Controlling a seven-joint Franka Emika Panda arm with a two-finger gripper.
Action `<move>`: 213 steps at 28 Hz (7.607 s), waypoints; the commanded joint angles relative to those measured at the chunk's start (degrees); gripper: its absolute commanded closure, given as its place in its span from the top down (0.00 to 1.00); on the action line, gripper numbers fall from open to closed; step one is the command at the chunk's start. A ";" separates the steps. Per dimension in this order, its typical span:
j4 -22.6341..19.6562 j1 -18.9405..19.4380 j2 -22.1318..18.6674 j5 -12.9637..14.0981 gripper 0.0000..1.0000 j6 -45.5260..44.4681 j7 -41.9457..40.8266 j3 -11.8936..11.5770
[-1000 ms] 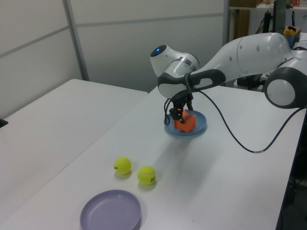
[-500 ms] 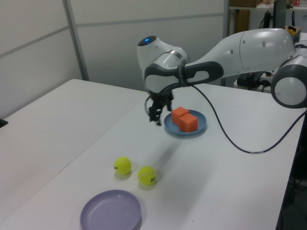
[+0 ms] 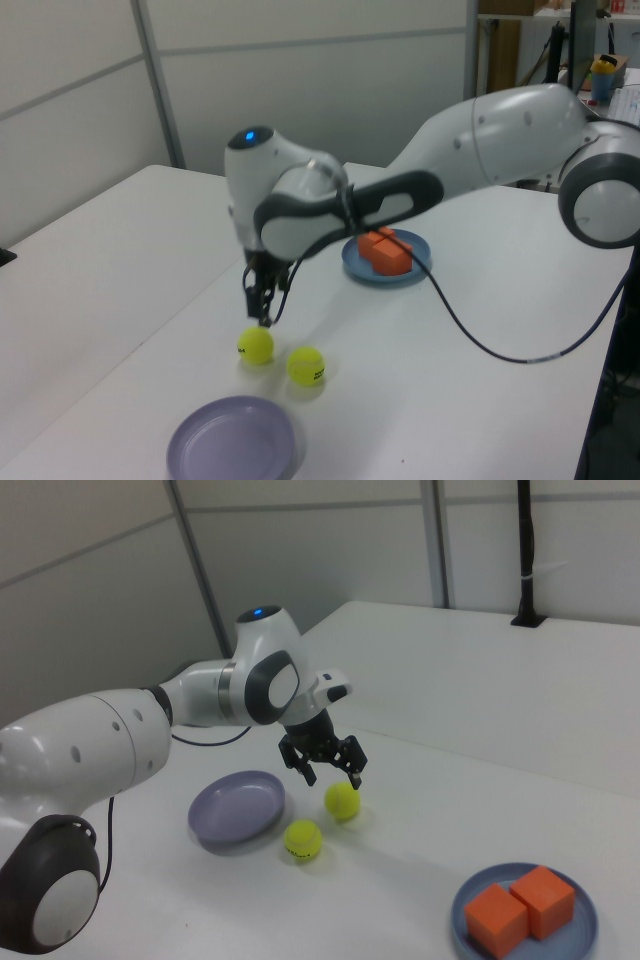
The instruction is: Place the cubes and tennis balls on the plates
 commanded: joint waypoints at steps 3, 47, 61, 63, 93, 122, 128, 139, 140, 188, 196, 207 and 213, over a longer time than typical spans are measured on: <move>-1.22 1.76 2.25 -3.47 1.00 5.80 1.54 -0.38; -1.84 7.47 -1.00 -6.99 0.26 0.53 9.27 8.06; -1.40 8.36 -2.58 -6.29 1.00 -0.61 16.48 8.50; -1.49 8.09 -3.46 -6.11 1.00 -0.96 16.22 8.41; -4.74 2.91 1.11 -12.09 1.00 -13.88 9.45 4.37; -1.31 7.82 2.25 -12.00 0.00 3.34 11.03 4.55; -1.57 11.34 2.16 -12.00 0.00 3.52 13.40 4.55; -1.58 13.36 1.90 -11.48 1.00 3.34 18.41 4.55; -1.58 13.36 1.81 -11.30 1.00 3.34 18.50 4.55; -0.61 -3.60 -30.79 8.04 1.00 -35.32 -9.80 -12.85; -0.61 -6.41 -31.41 11.38 1.00 -35.94 -9.80 -15.76; -0.52 -10.37 -32.20 11.11 1.00 -35.95 -9.89 -16.19; -0.52 -10.45 -32.55 11.46 1.00 -36.03 -10.33 -16.20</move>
